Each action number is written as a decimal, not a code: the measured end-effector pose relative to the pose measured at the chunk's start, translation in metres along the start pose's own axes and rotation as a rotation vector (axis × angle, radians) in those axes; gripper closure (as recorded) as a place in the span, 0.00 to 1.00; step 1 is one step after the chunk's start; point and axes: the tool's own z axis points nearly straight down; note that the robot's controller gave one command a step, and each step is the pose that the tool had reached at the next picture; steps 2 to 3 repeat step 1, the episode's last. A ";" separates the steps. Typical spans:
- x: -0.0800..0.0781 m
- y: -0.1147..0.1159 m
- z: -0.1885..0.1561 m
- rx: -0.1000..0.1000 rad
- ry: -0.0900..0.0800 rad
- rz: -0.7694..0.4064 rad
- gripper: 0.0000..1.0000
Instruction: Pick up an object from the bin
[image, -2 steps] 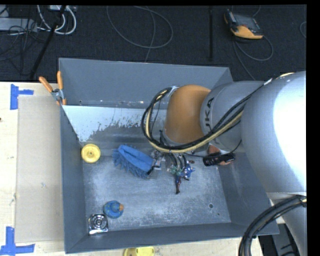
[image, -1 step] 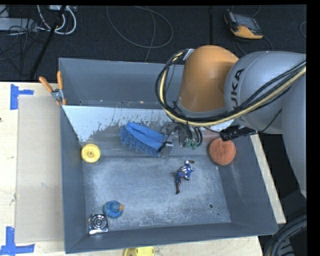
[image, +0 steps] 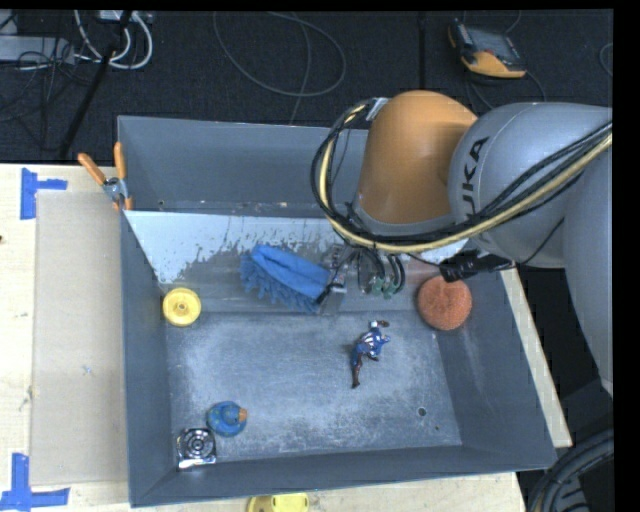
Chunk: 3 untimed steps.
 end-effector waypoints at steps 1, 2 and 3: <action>0.003 -0.014 -0.052 0.001 0.006 0.002 1.00; 0.003 -0.014 -0.052 0.001 0.006 0.002 1.00; 0.003 -0.014 -0.052 0.001 0.006 0.002 1.00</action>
Offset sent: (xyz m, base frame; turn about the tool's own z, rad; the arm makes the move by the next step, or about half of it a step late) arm 0.0032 0.0135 0.1149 0.0077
